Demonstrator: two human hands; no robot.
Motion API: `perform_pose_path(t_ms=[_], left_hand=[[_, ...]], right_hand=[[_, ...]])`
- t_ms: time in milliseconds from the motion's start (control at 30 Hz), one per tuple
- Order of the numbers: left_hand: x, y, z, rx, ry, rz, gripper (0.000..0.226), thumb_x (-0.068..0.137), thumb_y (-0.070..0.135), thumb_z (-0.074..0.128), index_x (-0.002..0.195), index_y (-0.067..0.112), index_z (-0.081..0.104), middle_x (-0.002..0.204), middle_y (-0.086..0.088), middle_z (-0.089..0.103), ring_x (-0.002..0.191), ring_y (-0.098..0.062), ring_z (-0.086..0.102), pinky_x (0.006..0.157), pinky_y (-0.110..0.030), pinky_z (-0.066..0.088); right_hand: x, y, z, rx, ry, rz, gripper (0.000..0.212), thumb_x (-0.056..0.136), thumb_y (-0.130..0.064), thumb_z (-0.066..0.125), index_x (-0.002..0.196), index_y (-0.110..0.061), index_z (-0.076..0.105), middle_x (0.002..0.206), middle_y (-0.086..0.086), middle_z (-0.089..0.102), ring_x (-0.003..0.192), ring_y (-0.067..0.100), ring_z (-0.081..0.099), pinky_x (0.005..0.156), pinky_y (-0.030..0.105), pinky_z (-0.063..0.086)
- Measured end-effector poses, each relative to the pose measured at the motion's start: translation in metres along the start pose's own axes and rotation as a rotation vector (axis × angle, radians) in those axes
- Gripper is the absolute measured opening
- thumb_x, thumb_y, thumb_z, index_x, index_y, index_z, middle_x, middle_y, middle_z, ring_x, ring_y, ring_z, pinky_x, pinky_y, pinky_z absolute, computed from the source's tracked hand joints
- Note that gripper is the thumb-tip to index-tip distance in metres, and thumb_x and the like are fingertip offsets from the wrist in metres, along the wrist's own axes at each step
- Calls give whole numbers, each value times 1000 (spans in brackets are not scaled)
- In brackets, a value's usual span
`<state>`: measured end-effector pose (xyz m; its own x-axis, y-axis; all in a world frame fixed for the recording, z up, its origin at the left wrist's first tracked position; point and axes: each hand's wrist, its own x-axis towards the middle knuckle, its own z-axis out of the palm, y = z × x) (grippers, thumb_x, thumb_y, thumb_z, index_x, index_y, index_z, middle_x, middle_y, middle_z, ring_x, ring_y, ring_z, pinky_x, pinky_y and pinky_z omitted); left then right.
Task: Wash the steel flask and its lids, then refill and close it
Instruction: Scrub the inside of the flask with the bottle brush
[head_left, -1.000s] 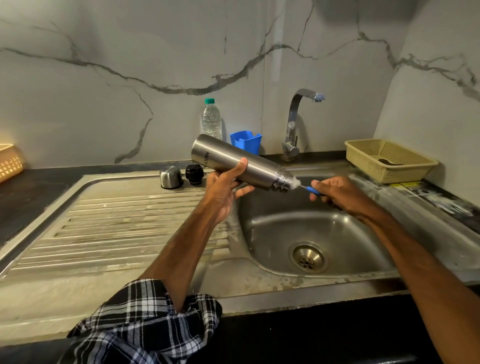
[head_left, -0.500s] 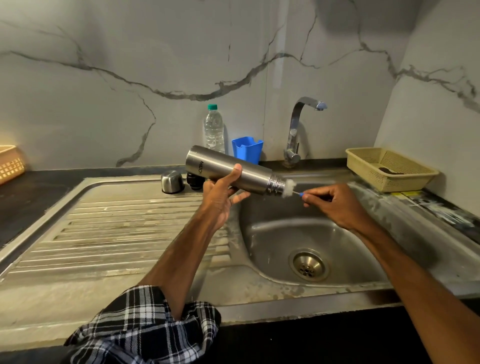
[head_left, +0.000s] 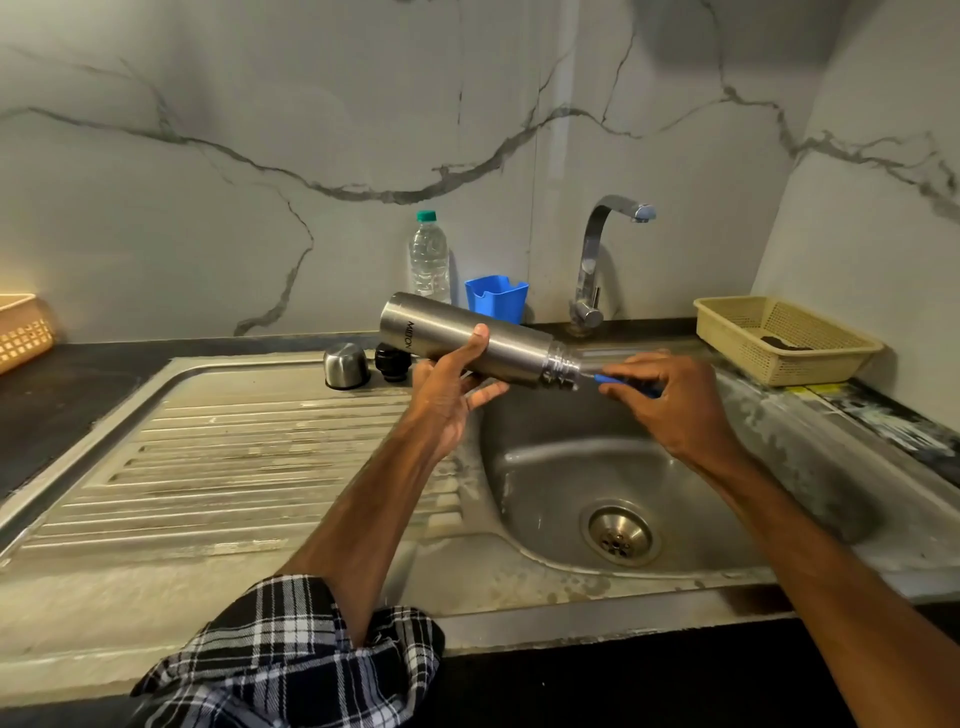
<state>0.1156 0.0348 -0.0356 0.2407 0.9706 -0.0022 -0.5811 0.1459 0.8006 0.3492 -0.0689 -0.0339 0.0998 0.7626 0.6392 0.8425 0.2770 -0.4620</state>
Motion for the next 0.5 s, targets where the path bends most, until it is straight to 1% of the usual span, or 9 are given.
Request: perform_pose_path(t_ms=[67, 133, 233, 300, 400, 433, 467, 500], left_hand=[[4, 3, -6, -34, 23, 14, 72, 84, 16, 81, 142, 1, 41, 129, -22, 64, 112, -34, 69, 74, -45, 63], [2, 1, -7, -31, 38, 0, 71, 84, 16, 80, 142, 2, 41, 129, -22, 65, 112, -34, 69, 72, -44, 63], [-2, -6, 3, 6, 7, -25, 67, 85, 16, 79, 140, 3, 45, 126, -21, 67, 111, -34, 70, 74, -45, 63], [-1, -4, 5, -4, -2, -6, 70, 81, 17, 81, 140, 3, 45, 126, -21, 67, 110, -33, 70, 75, -45, 63], [4, 3, -5, -41, 35, 26, 70, 83, 16, 80, 140, 0, 43, 128, -23, 65, 113, -34, 69, 73, -45, 63], [5, 3, -8, -46, 39, 25, 70, 84, 15, 80, 141, 0, 42, 129, -23, 65, 114, -34, 69, 72, -45, 63], [4, 2, -9, -45, 44, 20, 70, 85, 15, 79, 141, 1, 41, 129, -23, 64, 114, -34, 68, 71, -44, 63], [2, 0, -7, -43, 43, 12, 70, 85, 15, 79, 142, 1, 40, 130, -22, 64, 115, -34, 68, 71, -44, 63]], right_hand=[[0, 11, -13, -9, 60, 27, 29, 80, -15, 80, 108, -13, 75, 101, 3, 74, 90, 14, 66, 85, 32, 56], [-3, 15, -14, -18, 86, 45, 30, 78, -14, 81, 108, -13, 75, 101, 4, 74, 93, 16, 66, 87, 36, 56], [-3, 7, 0, -33, 70, 6, 31, 79, -11, 80, 109, -12, 74, 102, 6, 73, 92, 16, 62, 85, 31, 53], [-2, 4, 1, -42, 64, -26, 31, 79, -11, 80, 109, -12, 74, 101, 6, 73, 91, 15, 61, 83, 28, 52], [0, 15, -14, -56, 99, -4, 29, 79, -13, 81, 108, -14, 75, 101, 5, 73, 91, 14, 61, 80, 17, 45], [0, 18, -16, -59, 102, 4, 29, 79, -13, 81, 108, -14, 75, 101, 4, 73, 91, 13, 60, 80, 15, 43], [-1, 18, -15, -74, 91, 0, 29, 79, -13, 81, 108, -14, 75, 102, 4, 73, 92, 12, 59, 81, 16, 44], [-1, 17, -10, -92, 80, -14, 29, 80, -14, 80, 109, -14, 75, 103, 4, 72, 93, 13, 58, 82, 20, 47]])
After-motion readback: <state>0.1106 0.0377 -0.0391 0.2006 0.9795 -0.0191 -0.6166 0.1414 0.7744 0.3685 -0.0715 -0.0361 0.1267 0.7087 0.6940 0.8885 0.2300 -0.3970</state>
